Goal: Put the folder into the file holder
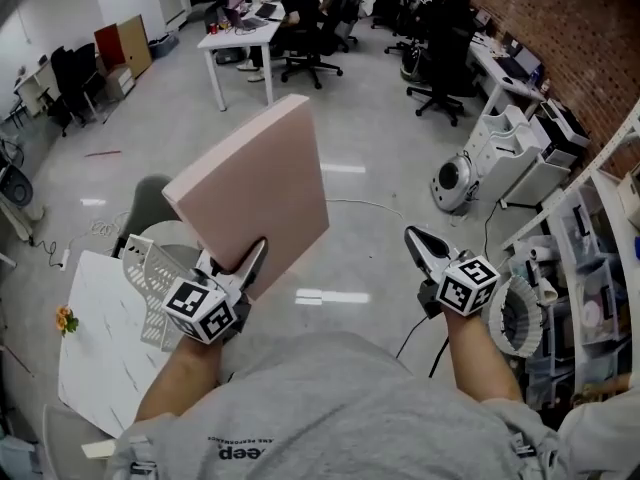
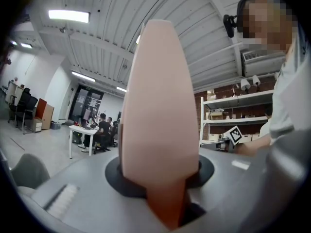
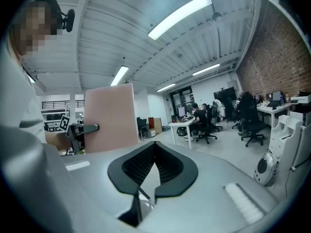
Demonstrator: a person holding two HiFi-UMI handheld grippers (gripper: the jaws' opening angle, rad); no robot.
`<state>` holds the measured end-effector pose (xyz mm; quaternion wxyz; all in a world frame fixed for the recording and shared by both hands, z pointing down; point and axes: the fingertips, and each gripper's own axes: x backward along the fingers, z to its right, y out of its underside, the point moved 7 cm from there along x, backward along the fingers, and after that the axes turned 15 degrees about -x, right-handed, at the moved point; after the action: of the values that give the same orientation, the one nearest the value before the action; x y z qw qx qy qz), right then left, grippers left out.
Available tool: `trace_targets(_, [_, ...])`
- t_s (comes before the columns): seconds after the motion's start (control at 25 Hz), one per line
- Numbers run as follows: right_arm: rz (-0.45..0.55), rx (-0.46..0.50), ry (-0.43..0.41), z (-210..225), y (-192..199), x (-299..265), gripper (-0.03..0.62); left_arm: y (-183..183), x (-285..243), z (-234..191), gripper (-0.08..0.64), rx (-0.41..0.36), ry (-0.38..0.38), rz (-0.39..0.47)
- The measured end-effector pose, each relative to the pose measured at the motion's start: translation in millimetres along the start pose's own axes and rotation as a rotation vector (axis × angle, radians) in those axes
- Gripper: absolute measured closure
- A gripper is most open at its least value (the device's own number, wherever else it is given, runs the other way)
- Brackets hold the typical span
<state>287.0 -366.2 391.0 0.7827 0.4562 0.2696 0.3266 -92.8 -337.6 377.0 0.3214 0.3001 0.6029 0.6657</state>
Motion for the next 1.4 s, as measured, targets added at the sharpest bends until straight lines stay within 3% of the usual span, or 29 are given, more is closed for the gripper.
trace_targets(0.32, [-0.077, 0.048, -0.158, -24.0, -9.4, -76.5, 0.589, -9.4, 53.0, -36.5, 0.359, -0.037, -0.181, 0.001])
trace_targets(0.64, [-0.168, 0.095, -0.388, -98.6, -3.3, -155.3, 0.589, -42.0, 143.4, -59.9, 0.359, -0.066, -0.362, -0.002])
trace_targets(0.88, [-0.228, 0.113, -0.509, -153.7, 11.9, -199.5, 0.589, -75.9, 216.5, -77.6, 0.360, -0.112, -0.480, 0.003])
trace_targets(1.12, [-0.278, 0.119, -0.583, -194.4, 31.1, -225.7, 0.589, -94.1, 283.2, -91.2, 0.360, -0.184, -0.572, -0.016])
trace_targets(1.4, [-0.311, 0.125, -0.610, -222.3, 45.8, -246.5, 0.588, -80.0, 335.0, -107.0, 0.360, -0.166, -0.620, 0.013])
